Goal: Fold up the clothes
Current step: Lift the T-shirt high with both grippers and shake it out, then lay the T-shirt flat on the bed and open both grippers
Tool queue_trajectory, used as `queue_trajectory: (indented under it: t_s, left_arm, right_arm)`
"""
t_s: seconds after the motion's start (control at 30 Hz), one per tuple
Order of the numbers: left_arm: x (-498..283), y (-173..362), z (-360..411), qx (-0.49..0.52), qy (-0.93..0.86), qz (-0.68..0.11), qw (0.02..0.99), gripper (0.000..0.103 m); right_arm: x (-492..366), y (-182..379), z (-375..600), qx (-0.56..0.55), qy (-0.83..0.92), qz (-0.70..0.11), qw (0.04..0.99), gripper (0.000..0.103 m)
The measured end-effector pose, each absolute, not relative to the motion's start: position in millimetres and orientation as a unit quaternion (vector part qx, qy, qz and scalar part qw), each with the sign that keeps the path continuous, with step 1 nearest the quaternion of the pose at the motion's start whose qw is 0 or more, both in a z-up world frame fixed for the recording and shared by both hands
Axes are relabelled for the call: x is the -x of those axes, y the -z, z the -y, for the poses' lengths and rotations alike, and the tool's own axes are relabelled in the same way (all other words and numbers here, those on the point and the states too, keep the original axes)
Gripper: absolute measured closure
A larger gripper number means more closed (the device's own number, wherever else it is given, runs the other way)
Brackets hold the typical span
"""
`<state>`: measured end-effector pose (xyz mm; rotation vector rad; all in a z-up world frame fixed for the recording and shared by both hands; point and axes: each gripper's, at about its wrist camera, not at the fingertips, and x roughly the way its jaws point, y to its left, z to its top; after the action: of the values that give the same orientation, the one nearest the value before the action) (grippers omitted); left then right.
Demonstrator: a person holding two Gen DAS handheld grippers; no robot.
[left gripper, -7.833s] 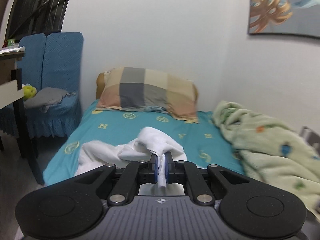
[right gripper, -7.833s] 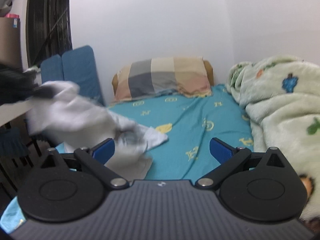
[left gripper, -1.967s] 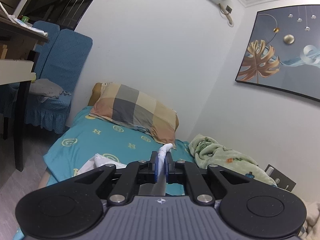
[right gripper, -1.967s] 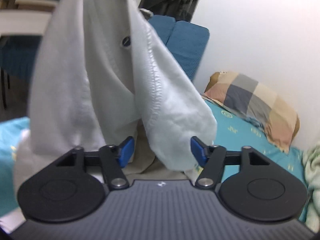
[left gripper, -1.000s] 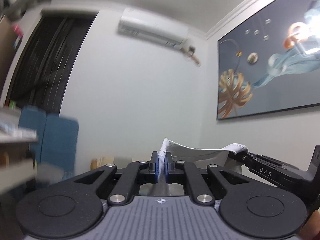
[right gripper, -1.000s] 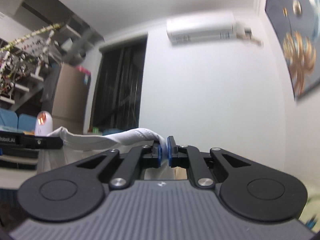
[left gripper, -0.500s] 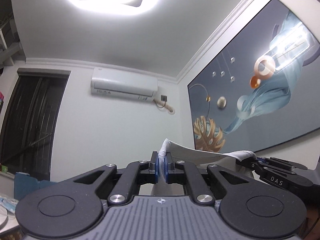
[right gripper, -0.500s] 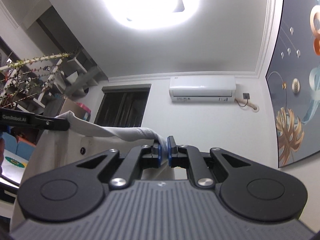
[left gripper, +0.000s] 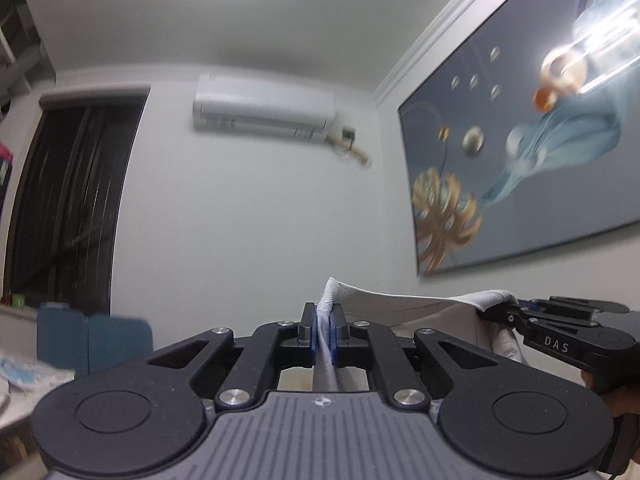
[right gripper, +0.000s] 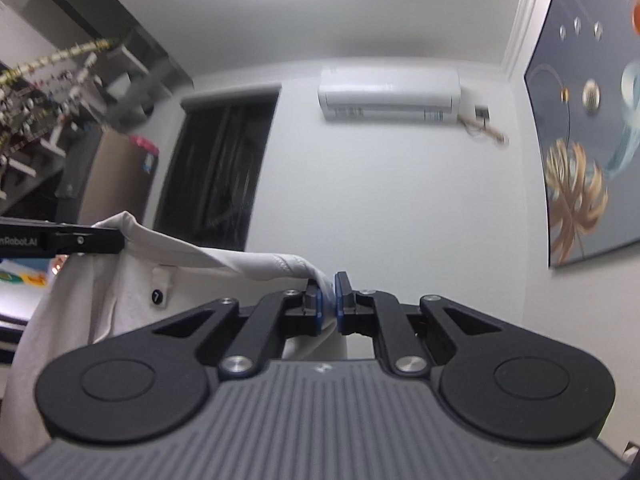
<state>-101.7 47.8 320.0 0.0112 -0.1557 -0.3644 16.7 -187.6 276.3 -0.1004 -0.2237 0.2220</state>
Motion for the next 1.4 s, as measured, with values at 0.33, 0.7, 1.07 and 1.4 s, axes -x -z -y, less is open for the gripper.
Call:
queue_trajectory:
  t_s: [0.33, 0.7, 1.07, 1.4]
  left_arm:
    - [-182.6, -167.9, -37.9, 0.005, 0.146, -0.058, 0.988, 0.095]
    - [-470.8, 82.8, -40.2, 0.009, 0.135, -0.219, 0.966, 0.094]
    - [-541.0, 179.0, -40.8, 0.014, 0.109, -0.322, 0.94, 0.061]
    - [-400.9, 74.3, -61.6, -0.002, 0.121, -0.287, 0.95, 0.035]
  right_arm:
    - [-247.5, -143.7, 178.0, 0.051, -0.084, -0.009, 0.995, 0.094]
    - [-481.1, 87.0, 180.2, 0.037, -0.086, -0.179, 0.979, 0.093]
    - [-531.4, 173.2, 187.4, -0.047, -0.085, -0.304, 0.948, 0.064]
    - [-427.2, 90.2, 192.9, -0.068, -0.079, -0.267, 0.958, 0.027]
